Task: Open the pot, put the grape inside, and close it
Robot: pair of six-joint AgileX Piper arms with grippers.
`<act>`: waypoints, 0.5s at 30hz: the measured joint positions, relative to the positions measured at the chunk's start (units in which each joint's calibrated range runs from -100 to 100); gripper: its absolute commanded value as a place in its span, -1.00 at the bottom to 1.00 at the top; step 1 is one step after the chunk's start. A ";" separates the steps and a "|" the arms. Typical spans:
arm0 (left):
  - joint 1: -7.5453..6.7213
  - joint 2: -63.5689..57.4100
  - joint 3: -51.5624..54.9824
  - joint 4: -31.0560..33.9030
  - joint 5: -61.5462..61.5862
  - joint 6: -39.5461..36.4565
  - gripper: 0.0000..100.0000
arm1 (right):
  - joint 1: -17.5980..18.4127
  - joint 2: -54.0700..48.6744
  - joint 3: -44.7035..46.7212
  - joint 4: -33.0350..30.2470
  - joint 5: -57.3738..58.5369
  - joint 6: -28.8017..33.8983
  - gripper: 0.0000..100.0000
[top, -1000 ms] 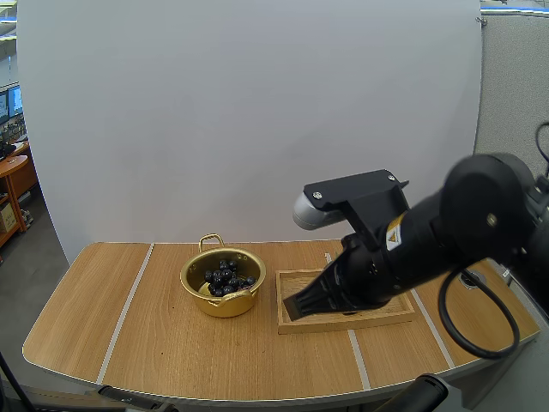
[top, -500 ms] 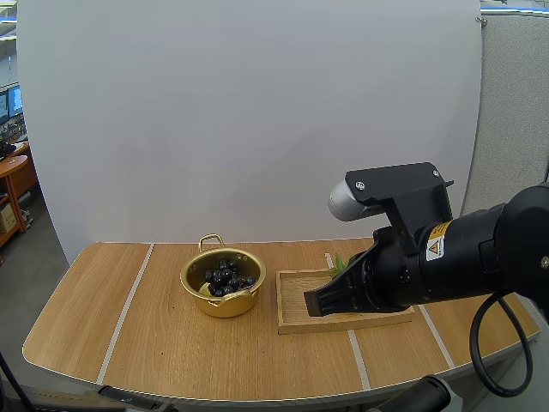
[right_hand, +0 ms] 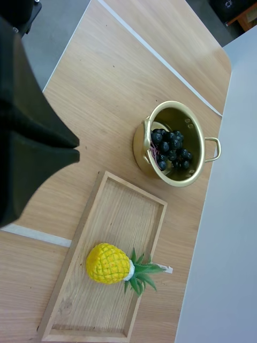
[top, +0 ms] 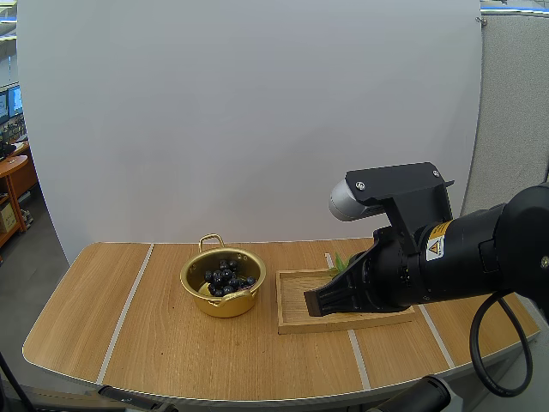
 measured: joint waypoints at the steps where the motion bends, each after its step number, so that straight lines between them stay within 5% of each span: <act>1: 0.00 -0.10 0.00 0.00 0.83 0.00 -1.00 | 0.00 0.00 0.00 0.00 0.00 0.00 -1.00; 15: 0.00 0.08 0.00 0.00 24.75 0.00 -1.00 | 0.00 0.00 0.00 0.00 0.00 0.00 -1.00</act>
